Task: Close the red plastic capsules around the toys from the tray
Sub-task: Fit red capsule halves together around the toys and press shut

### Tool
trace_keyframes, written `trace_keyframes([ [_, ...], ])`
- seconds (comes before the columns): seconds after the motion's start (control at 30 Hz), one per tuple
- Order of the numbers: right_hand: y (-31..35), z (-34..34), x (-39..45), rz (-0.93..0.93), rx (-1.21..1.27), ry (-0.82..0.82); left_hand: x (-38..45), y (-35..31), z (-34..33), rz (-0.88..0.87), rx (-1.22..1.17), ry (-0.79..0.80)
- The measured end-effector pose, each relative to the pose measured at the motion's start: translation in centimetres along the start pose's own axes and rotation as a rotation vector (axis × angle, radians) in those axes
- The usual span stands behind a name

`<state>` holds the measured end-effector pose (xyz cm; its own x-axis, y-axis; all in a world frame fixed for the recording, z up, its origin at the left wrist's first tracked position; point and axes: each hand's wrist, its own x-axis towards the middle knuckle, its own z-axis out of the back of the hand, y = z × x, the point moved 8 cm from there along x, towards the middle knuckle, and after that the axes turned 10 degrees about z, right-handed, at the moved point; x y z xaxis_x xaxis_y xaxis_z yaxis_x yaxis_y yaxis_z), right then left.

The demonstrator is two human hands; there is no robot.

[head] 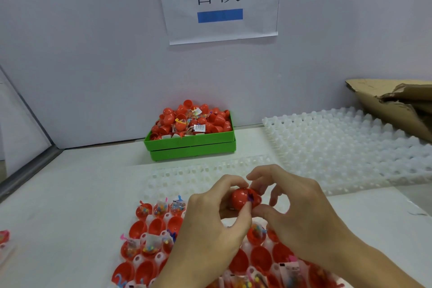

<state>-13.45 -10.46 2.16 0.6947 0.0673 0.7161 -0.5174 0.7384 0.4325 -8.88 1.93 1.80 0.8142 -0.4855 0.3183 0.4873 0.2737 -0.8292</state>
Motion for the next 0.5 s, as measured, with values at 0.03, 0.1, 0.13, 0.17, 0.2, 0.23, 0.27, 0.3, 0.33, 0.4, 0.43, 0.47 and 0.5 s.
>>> trace_keyframes([
  [0.03, -0.1, 0.1, 0.0, -0.005, 0.001, -0.003, 0.0, 0.0, -0.1, 0.002, -0.01, 0.022],
  [0.1, -0.2, 0.2, 0.1, -0.012, 0.007, -0.008, -0.1, 0.1, -0.2, 0.006, -0.017, 0.055],
  [0.13, -0.2, 0.2, 0.2, -0.015, 0.012, -0.008, 0.0, 0.1, -0.2, 0.007, -0.015, 0.06],
  [0.17, -0.2, 0.3, 0.2, -0.018, 0.014, -0.008, 0.0, 0.2, -0.2, 0.011, -0.013, 0.061],
  [0.2, -0.2, 0.3, 0.3, -0.021, 0.013, -0.007, 0.1, 0.3, -0.1, 0.018, -0.014, 0.058],
  [0.23, -0.1, 0.3, 0.3, -0.025, 0.015, -0.007, 0.1, 0.4, 0.0, 0.028, -0.018, 0.052],
  [0.27, -0.1, 0.4, 0.3, -0.031, 0.028, -0.009, 0.2, 0.5, 0.0, 0.039, -0.026, 0.046],
  [0.3, -0.2, 0.4, 0.3, -0.046, 0.059, -0.01, 0.2, 0.7, 0.1, 0.052, -0.036, 0.043],
  [0.33, -0.3, 0.4, 0.2, -0.068, 0.113, -0.012, 0.3, 0.9, 0.1, 0.068, -0.052, 0.042],
  [0.4, -0.6, 0.3, 0.1, -0.105, 0.268, -0.007, 0.4, 1.2, 0.3, 0.106, -0.104, 0.04],
  [0.43, -0.6, 0.3, 0.1, -0.11, 0.324, -0.003, 0.4, 1.3, 0.3, 0.122, -0.13, 0.037],
  [0.47, -0.6, 0.3, 0.1, -0.108, 0.349, -0.004, 0.5, 1.3, 0.4, 0.134, -0.151, 0.035],
  [0.5, -0.7, 0.3, 0.1, -0.108, 0.355, -0.012, 0.5, 1.3, 0.5, 0.145, -0.169, 0.037],
])
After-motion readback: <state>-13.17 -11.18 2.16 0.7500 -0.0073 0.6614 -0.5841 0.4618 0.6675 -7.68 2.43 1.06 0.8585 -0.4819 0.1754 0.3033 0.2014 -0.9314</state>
